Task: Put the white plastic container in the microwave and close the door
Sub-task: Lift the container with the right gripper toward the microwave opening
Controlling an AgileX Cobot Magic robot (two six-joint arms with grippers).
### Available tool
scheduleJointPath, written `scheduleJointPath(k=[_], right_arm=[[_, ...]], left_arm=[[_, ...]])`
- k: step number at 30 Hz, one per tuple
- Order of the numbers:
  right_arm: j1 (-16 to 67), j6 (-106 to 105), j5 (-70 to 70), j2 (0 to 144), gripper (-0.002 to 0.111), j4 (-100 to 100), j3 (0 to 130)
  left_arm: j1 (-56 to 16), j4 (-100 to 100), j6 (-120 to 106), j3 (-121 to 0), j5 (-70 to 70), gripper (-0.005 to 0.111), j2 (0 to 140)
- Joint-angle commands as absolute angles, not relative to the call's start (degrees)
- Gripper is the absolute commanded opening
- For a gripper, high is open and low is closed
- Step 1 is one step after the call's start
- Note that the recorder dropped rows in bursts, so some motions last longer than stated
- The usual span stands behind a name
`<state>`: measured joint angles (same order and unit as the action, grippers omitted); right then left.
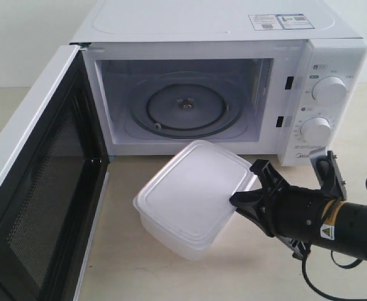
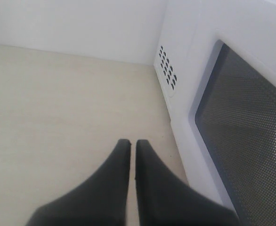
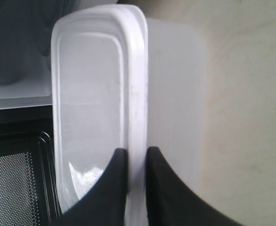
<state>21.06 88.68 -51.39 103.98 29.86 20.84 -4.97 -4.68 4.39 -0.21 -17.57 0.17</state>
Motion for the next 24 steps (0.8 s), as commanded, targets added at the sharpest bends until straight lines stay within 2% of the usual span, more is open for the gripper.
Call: scheduleJointPath(k=[1,24], right_arm=[[21.23,88.53,-49.10,99.86,0.000,31.10,20.72],[21.23,93.27,-40.18,74.65,0.000,35.62,16.70]], left_arm=[[-4.86,-4.69,4.72,0.00,-17.38,0.004,0.00],[-4.86,-4.69,4.72,0.00,-17.38,0.004,0.00]])
